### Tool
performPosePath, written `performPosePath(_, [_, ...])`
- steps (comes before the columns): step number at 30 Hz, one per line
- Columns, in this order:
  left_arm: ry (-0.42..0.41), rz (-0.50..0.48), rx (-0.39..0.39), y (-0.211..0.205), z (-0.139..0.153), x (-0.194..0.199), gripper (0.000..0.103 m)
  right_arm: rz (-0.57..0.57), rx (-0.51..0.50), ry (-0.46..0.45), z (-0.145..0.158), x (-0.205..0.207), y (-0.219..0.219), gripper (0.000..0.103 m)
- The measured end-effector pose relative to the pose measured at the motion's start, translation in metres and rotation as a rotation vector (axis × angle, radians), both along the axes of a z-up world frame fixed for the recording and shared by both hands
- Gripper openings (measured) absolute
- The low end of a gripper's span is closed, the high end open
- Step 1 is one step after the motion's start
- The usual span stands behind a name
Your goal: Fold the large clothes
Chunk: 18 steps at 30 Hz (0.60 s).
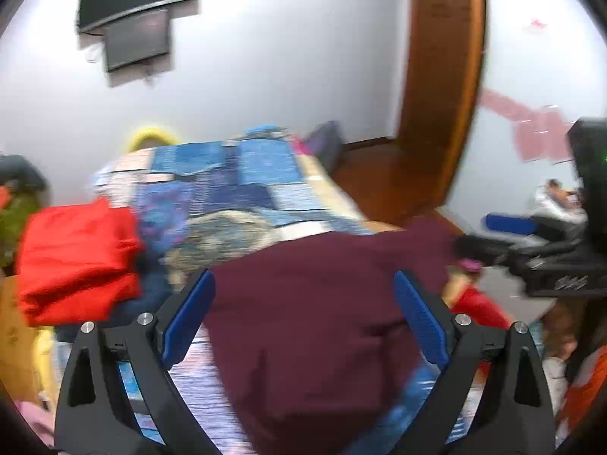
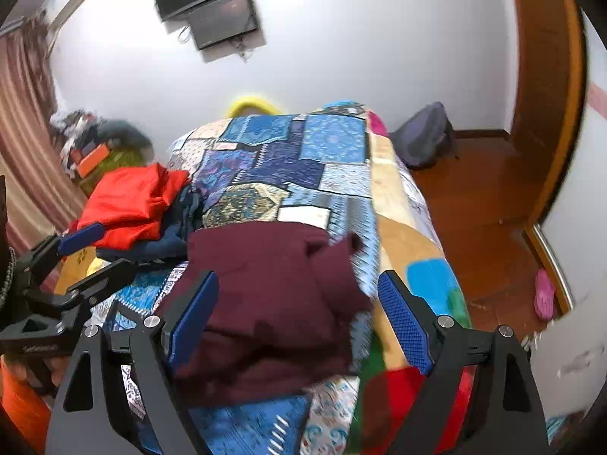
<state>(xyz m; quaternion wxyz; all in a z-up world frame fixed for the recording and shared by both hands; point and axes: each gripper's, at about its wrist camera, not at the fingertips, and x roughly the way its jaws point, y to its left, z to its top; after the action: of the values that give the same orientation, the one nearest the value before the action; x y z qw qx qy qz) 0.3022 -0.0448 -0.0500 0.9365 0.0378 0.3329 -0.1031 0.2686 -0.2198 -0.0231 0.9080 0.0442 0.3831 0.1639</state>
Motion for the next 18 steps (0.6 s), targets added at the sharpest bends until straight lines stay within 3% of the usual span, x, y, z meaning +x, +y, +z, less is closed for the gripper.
performPosePath(4, [0.078,0.062,0.006,0.032,-0.022,0.021,0.095,0.068,-0.014,0.03,-0.008,0.021,0.017,0.083])
performPosePath(8, [0.249,0.087,-0.053,0.054,-0.07,0.035,0.095,0.047,-0.029,0.17,-0.038,0.041,0.011,0.083])
performPosePath(11, [0.378,0.039,-0.082,0.055,-0.111,0.035,0.095,0.034,-0.068,0.234,-0.058,0.043,0.001,0.084])
performPosePath(13, [0.403,0.019,-0.064,0.051,-0.132,0.027,0.096,0.035,-0.104,0.259,-0.074,0.037,-0.01,0.089])
performPosePath(18, [0.408,-0.003,-0.073,0.054,-0.163,0.006,0.102,0.047,-0.014,0.359,-0.104,0.028,-0.033,0.092])
